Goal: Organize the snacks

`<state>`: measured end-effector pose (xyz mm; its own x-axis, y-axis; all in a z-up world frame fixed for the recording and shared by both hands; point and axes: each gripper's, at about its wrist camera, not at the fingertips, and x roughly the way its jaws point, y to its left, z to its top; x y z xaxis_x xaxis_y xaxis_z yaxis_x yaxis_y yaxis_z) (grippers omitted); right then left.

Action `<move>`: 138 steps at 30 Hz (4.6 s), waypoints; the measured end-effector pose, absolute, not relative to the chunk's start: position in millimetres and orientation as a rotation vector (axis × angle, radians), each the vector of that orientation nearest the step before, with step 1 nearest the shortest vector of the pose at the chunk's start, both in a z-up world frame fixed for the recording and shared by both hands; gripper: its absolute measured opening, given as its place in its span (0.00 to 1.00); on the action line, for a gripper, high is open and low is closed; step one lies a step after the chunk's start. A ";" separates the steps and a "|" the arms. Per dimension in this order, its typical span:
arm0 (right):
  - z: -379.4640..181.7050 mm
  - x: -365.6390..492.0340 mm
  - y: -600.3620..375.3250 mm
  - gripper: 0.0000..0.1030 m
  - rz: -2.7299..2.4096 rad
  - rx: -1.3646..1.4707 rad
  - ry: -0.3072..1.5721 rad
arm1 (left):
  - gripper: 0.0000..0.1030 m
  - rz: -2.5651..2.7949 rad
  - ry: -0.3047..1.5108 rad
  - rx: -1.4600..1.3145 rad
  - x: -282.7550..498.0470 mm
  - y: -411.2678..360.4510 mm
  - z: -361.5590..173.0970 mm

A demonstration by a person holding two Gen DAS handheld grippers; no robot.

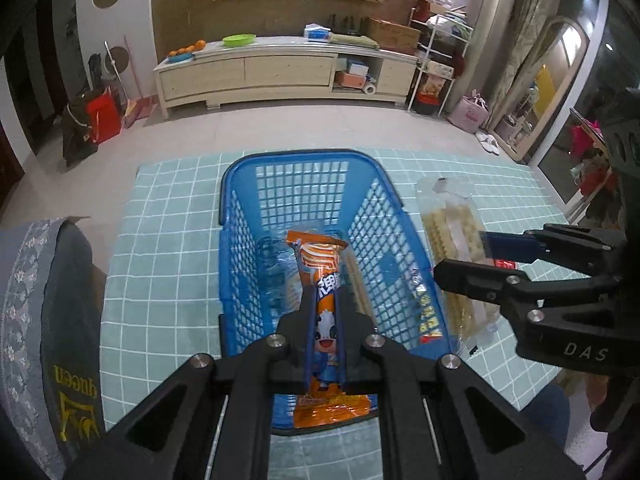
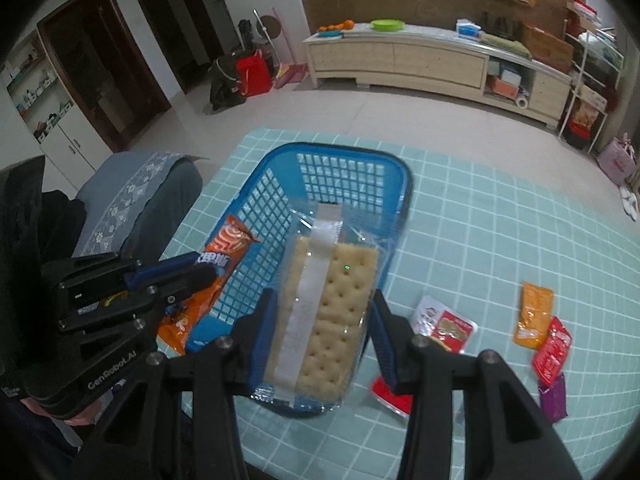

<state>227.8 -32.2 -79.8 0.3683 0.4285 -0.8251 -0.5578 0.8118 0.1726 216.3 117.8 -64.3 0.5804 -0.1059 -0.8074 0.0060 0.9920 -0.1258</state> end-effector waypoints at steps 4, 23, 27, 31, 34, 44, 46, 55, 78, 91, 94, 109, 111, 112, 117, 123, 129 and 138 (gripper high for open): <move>-92.5 236.5 -19.5 0.49 0.633 -0.156 1.053 | 0.08 -0.064 0.954 -0.126 223.8 125.7 -73.0; -101.2 246.4 -26.3 0.83 0.560 -0.165 1.089 | 0.48 -0.079 0.948 -0.146 218.8 128.2 -77.8; -91.3 236.0 -42.9 0.83 0.548 -0.173 1.069 | 0.59 -0.110 0.937 -0.145 208.3 115.5 -67.0; -82.5 224.4 -61.0 0.83 0.526 -0.182 1.041 | 0.64 -0.119 0.920 -0.100 199.7 93.5 -53.8; -76.4 215.9 -80.6 0.83 0.518 -0.163 1.037 | 0.69 -0.140 0.920 -0.087 196.6 78.2 -48.0; -68.8 205.4 -149.5 0.83 0.471 -0.108 1.027 | 0.70 -0.192 0.916 -0.030 195.2 13.0 -46.4; -68.1 203.9 -164.3 0.83 0.454 -0.090 1.013 | 0.70 -0.201 0.920 -0.025 197.2 2.9 -48.1; -84.9 200.3 -213.5 0.83 0.411 -0.038 1.021 | 0.70 -0.253 0.940 0.040 209.3 -52.4 -66.4; -180.0 220.1 -276.8 0.83 0.291 -0.001 1.145 | 0.82 -0.224 1.101 0.158 263.8 -114.7 -163.6; -211.3 240.1 -287.4 0.83 0.292 0.029 1.173 | 0.82 -0.160 1.221 0.135 307.3 -98.6 -219.6; -213.1 242.2 -289.2 0.83 0.300 0.037 1.170 | 0.82 -0.137 1.249 0.107 315.2 -89.0 -231.1; -219.4 245.5 -290.5 0.83 0.308 0.065 1.183 | 0.82 -0.222 1.301 0.020 312.9 -93.4 -247.5; -219.4 244.6 -289.9 0.83 0.313 0.063 1.185 | 0.82 -0.222 1.283 0.009 311.9 -97.3 -244.2; -219.1 244.0 -289.6 0.83 0.314 0.059 1.183 | 0.82 -0.224 1.263 0.013 310.5 -98.8 -240.0; -219.0 244.5 -291.6 0.83 0.323 0.070 1.185 | 0.82 -0.158 1.223 0.038 312.3 -94.7 -229.1; -219.6 247.9 -282.1 0.83 0.345 0.077 1.178 | 0.82 -0.106 1.269 0.011 326.3 -73.2 -234.7; -221.6 251.0 -280.5 0.83 0.349 0.082 1.177 | 0.82 -0.062 1.327 -0.034 348.4 -65.1 -260.7; -223.0 253.1 -289.6 0.83 0.324 0.094 1.178 | 0.70 -0.085 1.301 0.052 349.1 -83.6 -265.0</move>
